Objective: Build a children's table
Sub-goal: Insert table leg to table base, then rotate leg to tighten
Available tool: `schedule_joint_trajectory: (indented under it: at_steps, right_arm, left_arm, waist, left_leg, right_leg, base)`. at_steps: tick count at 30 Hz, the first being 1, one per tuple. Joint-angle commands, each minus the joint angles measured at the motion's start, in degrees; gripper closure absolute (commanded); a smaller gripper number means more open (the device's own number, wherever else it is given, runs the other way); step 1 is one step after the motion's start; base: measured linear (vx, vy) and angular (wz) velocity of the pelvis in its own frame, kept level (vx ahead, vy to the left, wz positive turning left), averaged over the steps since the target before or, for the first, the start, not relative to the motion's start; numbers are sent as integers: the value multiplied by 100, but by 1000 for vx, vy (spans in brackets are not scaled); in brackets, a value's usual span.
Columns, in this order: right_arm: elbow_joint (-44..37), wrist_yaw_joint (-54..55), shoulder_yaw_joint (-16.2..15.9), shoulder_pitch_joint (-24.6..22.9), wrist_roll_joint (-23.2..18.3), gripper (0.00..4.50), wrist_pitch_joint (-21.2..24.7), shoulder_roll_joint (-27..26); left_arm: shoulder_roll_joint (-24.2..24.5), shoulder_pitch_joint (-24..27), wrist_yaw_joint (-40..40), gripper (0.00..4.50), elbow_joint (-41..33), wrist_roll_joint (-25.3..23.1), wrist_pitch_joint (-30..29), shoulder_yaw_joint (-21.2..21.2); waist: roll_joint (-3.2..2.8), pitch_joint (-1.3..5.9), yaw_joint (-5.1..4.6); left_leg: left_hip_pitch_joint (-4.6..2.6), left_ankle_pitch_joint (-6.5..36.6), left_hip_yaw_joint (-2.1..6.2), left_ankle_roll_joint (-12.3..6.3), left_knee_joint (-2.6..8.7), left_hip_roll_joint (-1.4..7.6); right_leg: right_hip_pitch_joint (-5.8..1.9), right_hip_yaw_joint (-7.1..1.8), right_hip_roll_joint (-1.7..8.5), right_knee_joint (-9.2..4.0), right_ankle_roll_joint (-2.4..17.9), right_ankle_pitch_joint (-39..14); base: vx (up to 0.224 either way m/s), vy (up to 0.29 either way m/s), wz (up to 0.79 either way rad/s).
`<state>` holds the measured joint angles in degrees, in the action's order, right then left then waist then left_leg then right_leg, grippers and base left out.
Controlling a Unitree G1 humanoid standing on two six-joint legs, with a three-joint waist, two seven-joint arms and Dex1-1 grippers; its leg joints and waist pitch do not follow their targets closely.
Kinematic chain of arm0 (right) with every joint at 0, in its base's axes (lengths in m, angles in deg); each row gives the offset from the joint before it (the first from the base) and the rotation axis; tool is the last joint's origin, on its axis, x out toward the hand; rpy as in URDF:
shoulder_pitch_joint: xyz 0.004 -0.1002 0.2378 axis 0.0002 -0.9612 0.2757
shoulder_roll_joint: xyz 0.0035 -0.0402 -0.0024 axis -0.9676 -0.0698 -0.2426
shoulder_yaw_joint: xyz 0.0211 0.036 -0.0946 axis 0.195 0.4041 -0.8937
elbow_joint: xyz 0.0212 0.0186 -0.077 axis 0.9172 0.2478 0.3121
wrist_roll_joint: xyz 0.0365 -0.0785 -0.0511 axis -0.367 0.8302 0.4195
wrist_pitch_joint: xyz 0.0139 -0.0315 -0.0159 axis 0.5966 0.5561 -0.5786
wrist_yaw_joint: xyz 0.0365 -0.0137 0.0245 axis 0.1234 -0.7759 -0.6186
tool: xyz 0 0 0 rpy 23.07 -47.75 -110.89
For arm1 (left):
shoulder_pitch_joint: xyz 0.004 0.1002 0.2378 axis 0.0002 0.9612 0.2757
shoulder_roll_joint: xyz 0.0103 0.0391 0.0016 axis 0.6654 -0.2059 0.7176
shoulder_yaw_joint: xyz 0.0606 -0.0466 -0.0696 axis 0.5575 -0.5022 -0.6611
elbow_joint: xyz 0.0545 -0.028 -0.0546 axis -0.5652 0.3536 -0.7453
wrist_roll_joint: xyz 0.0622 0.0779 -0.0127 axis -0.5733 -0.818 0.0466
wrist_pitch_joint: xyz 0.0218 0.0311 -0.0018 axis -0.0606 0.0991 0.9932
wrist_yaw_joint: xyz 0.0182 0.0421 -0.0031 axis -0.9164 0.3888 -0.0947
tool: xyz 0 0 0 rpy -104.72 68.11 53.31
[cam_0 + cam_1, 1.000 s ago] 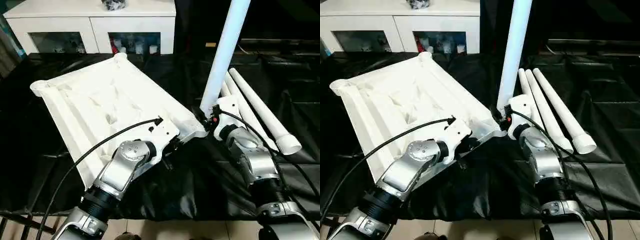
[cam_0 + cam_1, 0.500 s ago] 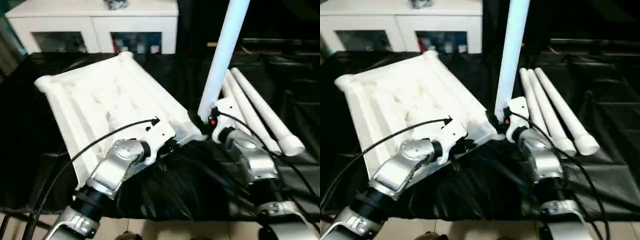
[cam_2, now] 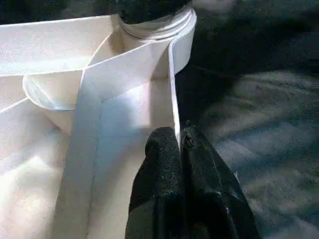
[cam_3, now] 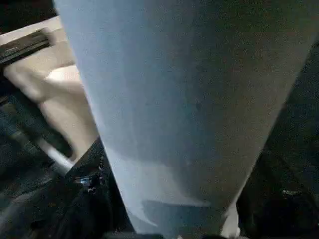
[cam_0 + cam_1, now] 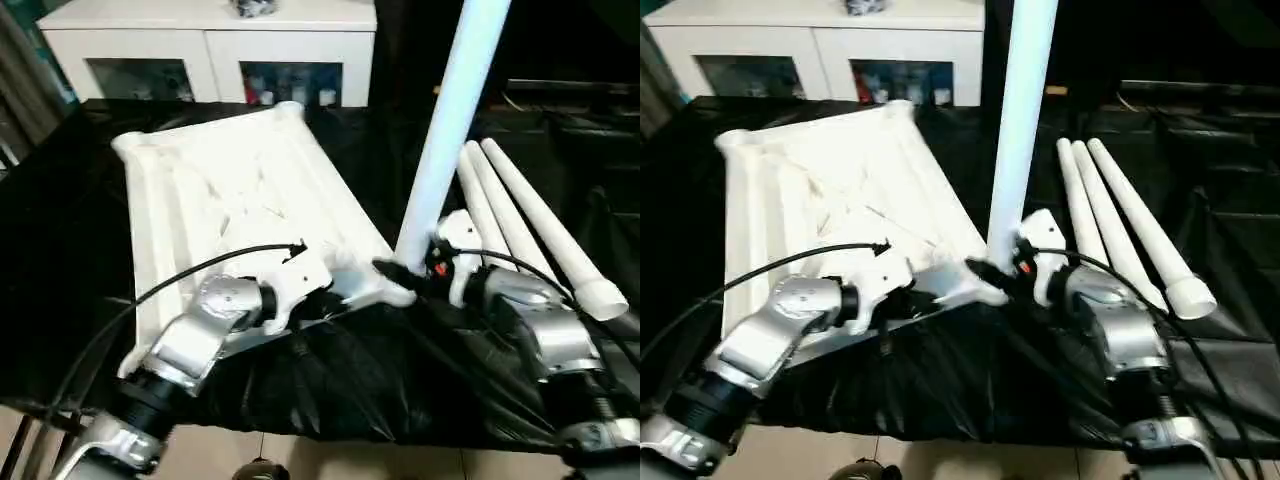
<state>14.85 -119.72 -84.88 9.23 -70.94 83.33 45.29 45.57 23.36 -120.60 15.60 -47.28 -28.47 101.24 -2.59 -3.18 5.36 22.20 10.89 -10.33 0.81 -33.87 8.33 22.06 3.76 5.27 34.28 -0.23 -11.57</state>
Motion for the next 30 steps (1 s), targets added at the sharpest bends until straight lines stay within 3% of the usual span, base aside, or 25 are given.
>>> schedule_joint_trajectory:
  at_steps: [1, 3, 5, 11, 15, 16, 19, 21, 23, 25, 26, 27, 29, 30]
  right_arm:
    - [-145, -485, -463, -182, 71, 152, 195, 83]
    - [-216, -699, -575, -234, 110, 152, 192, 194]
    - [-217, -845, -642, -253, 154, 183, 148, 261]
    - [-178, -1006, -686, -219, 145, 189, 152, 327]
    - [-165, -1058, -648, -231, 89, 192, 149, 302]
    - [-145, -1054, -626, -252, 70, 192, 124, 274]
    - [-103, -971, -566, -320, 40, 193, 61, 203]
    - [-57, -884, -512, -357, 5, 193, 47, 151]
    - [3, -755, -419, -425, -25, 194, -27, 77]
    - [54, -621, -312, -497, -54, 194, -117, -3]
    - [58, -611, -303, -501, -58, 194, -118, -9]
    - [91, -516, -224, -540, -89, 194, -126, -66]
    - [159, -372, -86, -606, -136, 194, -240, -145]
    - [213, -272, -9, -640, -152, 194, -328, -196]
  left_arm:
    - [-19, -101, -377, 450, -207, 265, 225, 93]
    - [61, -100, -579, 450, -200, 327, 253, 98]
    - [131, -114, -715, 450, -140, 317, 325, 120]
    - [223, -171, -899, 450, 49, 286, 478, 120]
    - [250, -222, -928, 450, 144, 280, 509, 67]
    - [248, -235, -909, 450, 173, 285, 508, 27]
    - [226, -244, -860, 450, 219, 291, 522, -32]
    - [212, -251, -822, 450, 250, 289, 541, -61]
    - [192, -244, -789, 450, 261, 305, 537, -93]
    - [180, -229, -773, 450, 252, 324, 512, -118]
    - [179, -227, -771, 450, 252, 326, 510, -120]
    - [166, -215, -749, 450, 250, 339, 491, -145]
    - [143, -185, -720, 450, 230, 335, 478, -143]
    - [132, -174, -735, 450, 218, 350, 446, -135]
  waist:
    - [40, 380, -4]
    - [43, 379, 3]
    - [47, 374, 7]
    - [57, 373, 2]
    - [64, 378, 10]
    - [37, 375, 14]
    - [45, 371, 11]
    - [13, 373, 24]
    - [35, 371, 21]
    - [-95, 370, 40]
    - [-34, 364, 18]
    - [-92, 371, 28]
    - [-69, 365, 16]
    - [-207, 367, 40]
  left_leg:
    - [-130, 786, 171, -491, 400, 514]
    - [-122, 816, 166, -499, 398, 513]
    - [-122, 890, 169, -481, 400, 511]
    - [-129, 963, 169, -395, 399, 508]
    - [-132, 1015, 170, -364, 398, 511]
    - [-129, 1051, 177, -344, 401, 514]
    - [-124, 1164, 177, -290, 406, 509]
    - [-129, 1213, 184, -251, 407, 508]
    - [-127, 1251, 183, -230, 412, 506]
    - [-135, 1447, 207, -136, 428, 506]
    - [-132, 1554, 200, -102, 437, 503]
    - [-131, 1582, 214, -80, 441, 496]
    - [-134, 1660, 208, -58, 447, 498]
    - [-150, 1782, 224, 4, 443, 498]
  right_leg:
    - [-242, -276, 412, -272, 1714, -45]
    - [-244, -278, 423, -271, 1717, -117]
    - [-241, -280, 431, -288, 1705, -295]
    - [-230, -283, 425, -288, 1691, -460]
    - [-226, -285, 429, -286, 1679, -518]
    - [-223, -286, 430, -281, 1687, -530]
    - [-225, -288, 434, -293, 1677, -616]
    - [-223, -288, 438, -294, 1672, -649]
    - [-227, -291, 438, -301, 1658, -668]
    - [-221, -287, 442, -303, 1651, -720]
    - [-224, -284, 433, -325, 1631, -778]
    - [-238, -278, 437, -311, 1628, -800]
    - [-223, -282, 439, -336, 1595, -933]
    - [-205, -283, 456, -334, 1584, -1044]
  base:
    - [0, 0, 0]
    - [0, 0, 0]
    - [0, 0, 0]
    - [0, 0, 0]
    - [0, 0, 0]
    - [0, 0, 0]
    - [0, 0, 0]
    - [0, 0, 0]
    - [0, 0, 0]
    - [0, 0, 0]
    - [0, 0, 0]
    - [0, 0, 0]
    - [0, 0, 0]
    - [0, 0, 0]
